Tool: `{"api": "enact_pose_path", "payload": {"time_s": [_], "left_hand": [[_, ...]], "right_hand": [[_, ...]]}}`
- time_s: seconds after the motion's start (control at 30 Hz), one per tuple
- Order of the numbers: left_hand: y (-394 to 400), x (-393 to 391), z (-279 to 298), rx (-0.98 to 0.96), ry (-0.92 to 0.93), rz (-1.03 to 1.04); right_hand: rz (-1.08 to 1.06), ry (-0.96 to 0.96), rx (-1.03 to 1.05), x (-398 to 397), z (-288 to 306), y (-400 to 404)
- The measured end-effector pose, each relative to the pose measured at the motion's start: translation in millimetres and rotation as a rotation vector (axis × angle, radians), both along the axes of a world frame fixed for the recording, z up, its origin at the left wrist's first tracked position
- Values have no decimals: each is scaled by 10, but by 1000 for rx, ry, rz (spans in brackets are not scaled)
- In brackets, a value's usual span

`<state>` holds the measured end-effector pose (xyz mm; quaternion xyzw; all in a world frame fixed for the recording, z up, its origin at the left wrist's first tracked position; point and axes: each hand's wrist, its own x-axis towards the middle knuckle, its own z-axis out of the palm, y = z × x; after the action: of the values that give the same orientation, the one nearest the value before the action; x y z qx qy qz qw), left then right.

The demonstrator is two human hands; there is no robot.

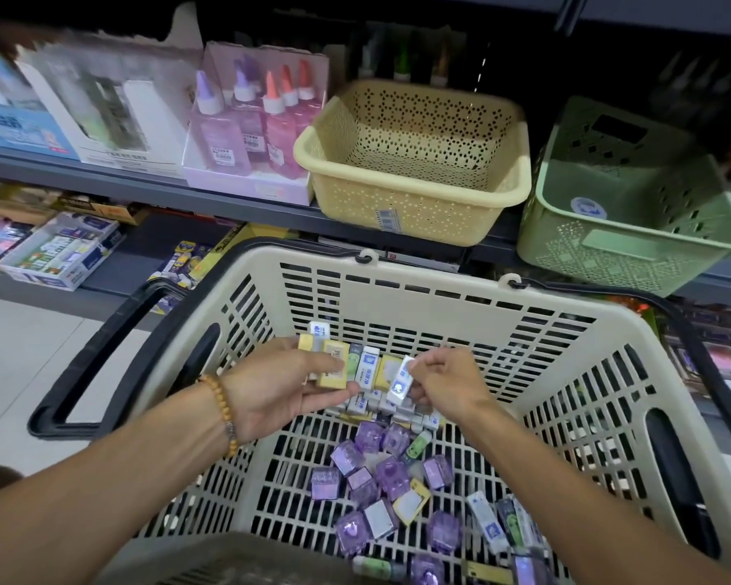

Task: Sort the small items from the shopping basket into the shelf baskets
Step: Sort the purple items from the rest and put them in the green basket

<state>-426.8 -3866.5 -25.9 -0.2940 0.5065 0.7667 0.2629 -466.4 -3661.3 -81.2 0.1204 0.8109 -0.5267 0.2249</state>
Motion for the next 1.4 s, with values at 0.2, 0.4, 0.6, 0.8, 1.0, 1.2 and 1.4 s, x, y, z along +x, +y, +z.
{"api": "enact_pose_path", "payload": {"time_s": [0.2, 0.4, 0.6, 0.8, 1.0, 1.2, 1.4], "left_hand": [[38, 42, -52, -144, 72, -110], [73, 48, -32, -188, 145, -163], [84, 49, -72, -240, 140, -128], [105, 53, -74, -346, 177, -166], [122, 64, -143, -400, 222, -285], [96, 51, -172, -418, 232, -288], [108, 54, -168, -457, 224, -307]], "right_hand": [[16, 89, -57, 29, 22, -133], [370, 22, -259, 60, 282, -243], [273, -45, -141, -126, 281, 104], [130, -29, 80, -167, 16, 214], [58, -10, -26, -133, -60, 170], [104, -56, 11, -134, -50, 134], [60, 19, 42, -110, 38, 118]]}}
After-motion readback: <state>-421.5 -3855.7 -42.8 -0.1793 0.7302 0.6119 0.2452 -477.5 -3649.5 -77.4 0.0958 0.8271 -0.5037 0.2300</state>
